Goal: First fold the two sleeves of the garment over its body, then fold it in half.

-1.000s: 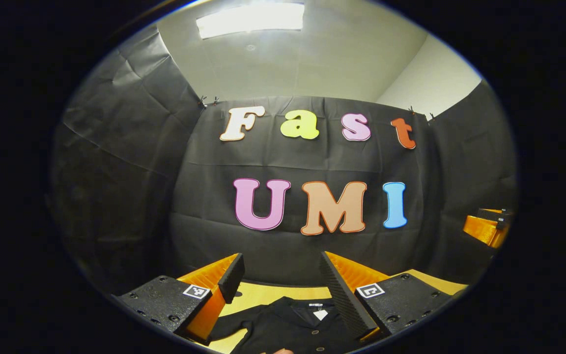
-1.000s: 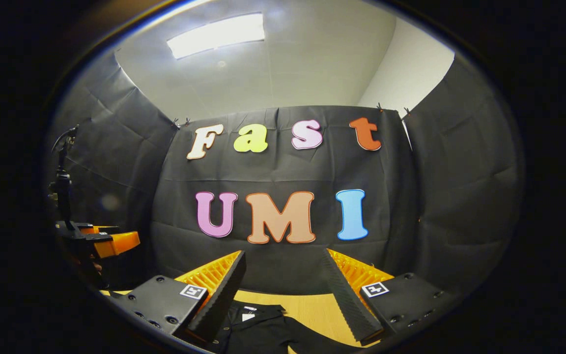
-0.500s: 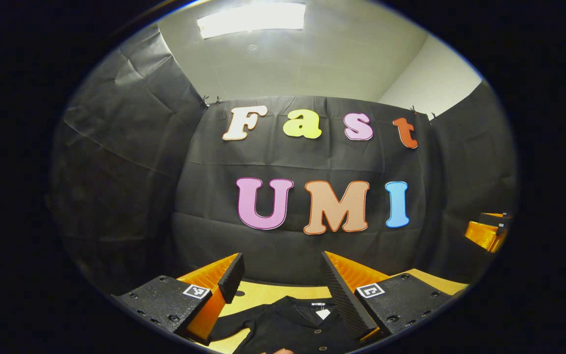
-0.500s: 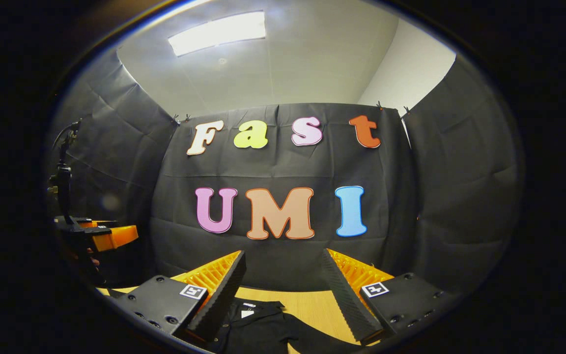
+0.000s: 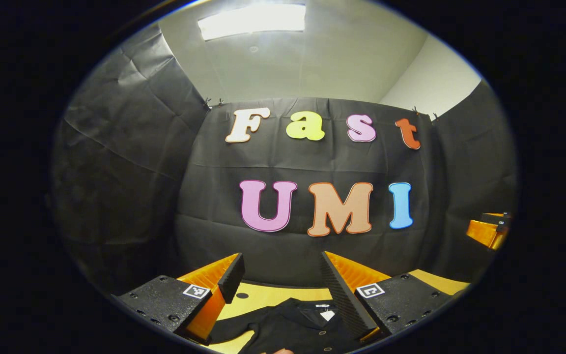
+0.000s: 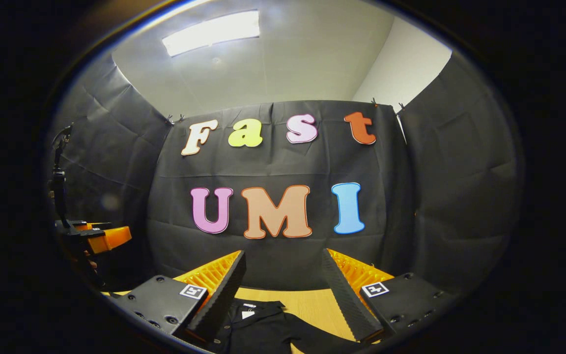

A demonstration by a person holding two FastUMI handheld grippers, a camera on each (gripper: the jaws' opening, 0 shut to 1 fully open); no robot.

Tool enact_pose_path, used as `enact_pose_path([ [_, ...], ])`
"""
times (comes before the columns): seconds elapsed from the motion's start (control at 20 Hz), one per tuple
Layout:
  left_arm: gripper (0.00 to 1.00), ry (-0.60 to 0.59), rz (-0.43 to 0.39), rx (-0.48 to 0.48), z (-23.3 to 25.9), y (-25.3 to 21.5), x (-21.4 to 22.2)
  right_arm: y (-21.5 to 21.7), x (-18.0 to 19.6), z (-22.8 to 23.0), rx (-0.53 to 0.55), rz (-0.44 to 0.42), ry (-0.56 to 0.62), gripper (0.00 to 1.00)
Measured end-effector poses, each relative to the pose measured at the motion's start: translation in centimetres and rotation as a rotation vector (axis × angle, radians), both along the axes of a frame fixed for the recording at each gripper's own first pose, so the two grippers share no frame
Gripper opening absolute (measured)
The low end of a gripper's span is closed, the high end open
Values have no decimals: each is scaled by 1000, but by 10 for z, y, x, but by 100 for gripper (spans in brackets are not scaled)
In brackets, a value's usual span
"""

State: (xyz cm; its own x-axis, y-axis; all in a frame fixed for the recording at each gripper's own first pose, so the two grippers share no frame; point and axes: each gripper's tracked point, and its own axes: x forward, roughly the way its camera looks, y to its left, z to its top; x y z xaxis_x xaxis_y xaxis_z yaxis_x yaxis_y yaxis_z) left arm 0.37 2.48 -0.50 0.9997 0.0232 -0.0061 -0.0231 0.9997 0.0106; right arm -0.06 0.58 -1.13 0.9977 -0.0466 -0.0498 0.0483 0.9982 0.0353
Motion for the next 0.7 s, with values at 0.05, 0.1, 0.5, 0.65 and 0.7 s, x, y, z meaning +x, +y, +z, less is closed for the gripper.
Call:
enact_pose_path([
  [0.05, 92, 0, -1, 0, -1, 1, 1, 0, 1, 1, 2, -1, -1, 98],
  [0.1, 92, -1, -2, -1, -1, 1, 2, 0, 1, 1, 1, -5, -2, 96],
  [0.5, 92, -8, -33, 15, -2, 6, 10, -8, 2, 5, 5, -70, -13, 98],
  [0.65, 92, -4, -43, 29, -5, 13, 11, -11, 0, 6, 7, -103, -21, 96],
  [0.7, 92, -1, -45, 32, -6, 17, 11, -11, -1, 7, 10, -112, -26, 96],
])
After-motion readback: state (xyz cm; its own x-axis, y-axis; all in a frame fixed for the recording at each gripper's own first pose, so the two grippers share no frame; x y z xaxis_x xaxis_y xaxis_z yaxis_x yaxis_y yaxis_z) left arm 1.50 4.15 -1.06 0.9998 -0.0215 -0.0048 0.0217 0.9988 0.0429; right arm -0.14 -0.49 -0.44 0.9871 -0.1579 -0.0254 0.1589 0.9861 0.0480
